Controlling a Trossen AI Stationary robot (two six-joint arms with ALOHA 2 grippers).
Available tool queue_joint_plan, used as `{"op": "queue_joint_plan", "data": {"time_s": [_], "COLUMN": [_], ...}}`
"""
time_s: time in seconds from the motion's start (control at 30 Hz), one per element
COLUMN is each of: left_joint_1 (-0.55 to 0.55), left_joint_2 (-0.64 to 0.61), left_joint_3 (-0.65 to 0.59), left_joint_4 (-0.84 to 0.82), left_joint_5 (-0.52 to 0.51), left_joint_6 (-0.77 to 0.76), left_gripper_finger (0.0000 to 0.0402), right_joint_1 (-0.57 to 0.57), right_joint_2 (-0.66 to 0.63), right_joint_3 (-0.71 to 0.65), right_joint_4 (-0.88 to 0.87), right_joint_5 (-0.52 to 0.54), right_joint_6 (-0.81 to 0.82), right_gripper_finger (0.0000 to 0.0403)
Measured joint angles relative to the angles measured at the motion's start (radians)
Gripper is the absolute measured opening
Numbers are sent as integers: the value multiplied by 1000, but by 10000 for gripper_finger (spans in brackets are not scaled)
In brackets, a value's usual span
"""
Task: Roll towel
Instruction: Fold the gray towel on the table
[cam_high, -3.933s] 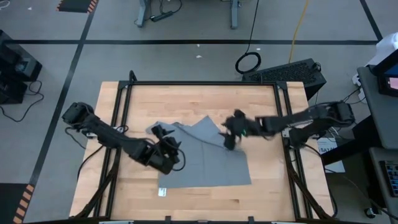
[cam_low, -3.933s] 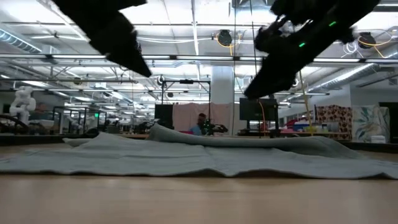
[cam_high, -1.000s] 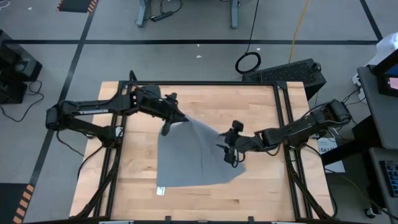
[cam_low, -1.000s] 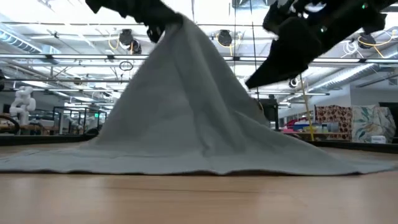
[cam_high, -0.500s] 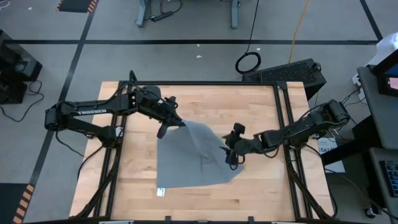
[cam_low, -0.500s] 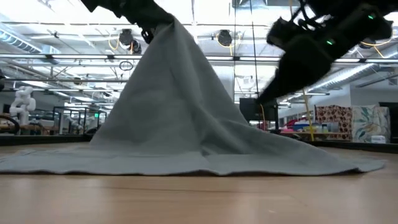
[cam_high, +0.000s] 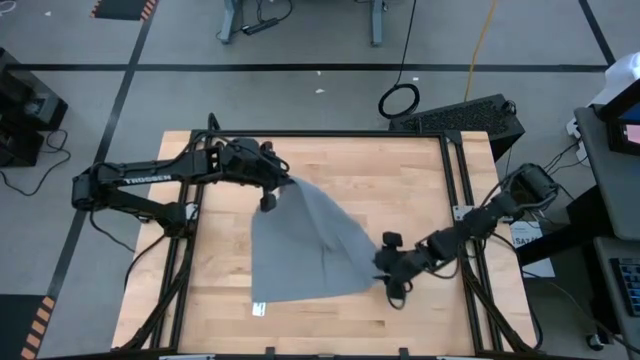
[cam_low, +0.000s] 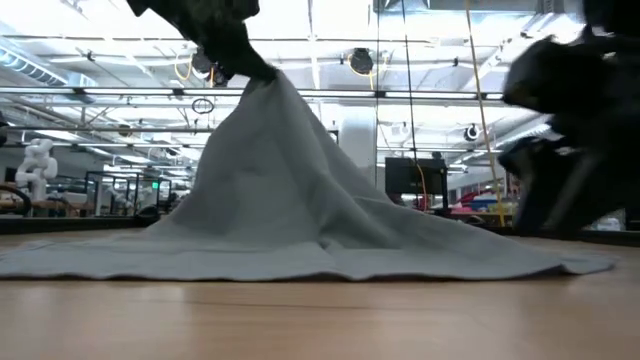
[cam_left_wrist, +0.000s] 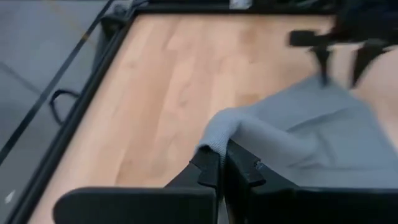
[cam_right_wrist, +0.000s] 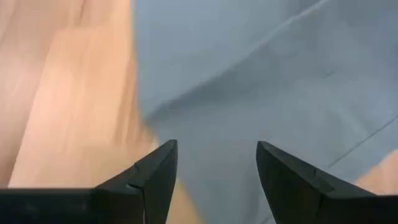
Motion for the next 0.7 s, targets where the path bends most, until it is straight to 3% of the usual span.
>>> {"op": "queue_joint_plan", "data": {"time_s": [0.27,0.4,0.5,0.7], "left_joint_1": [37,41,42,29], "left_joint_2": [4,4,4,4], "left_joint_3": [0,0,0,0], "left_joint_4": [-8,-4,0,-55], "left_joint_5": [-20,-51,-107,-155], "left_joint_6": [-24,-35,-55,-164], "left_gripper_finger": [13,49,95,201], "right_joint_1": [91,86,87,83], "right_joint_2": [35,57,58,60], "right_joint_3": [0,2,2,2], "right_joint_4": [-170,-178,-177,-179], "right_joint_5": [179,180,167,147], "right_joint_6": [131,165,183,199], "right_gripper_finger": [210,193,148,21]}}
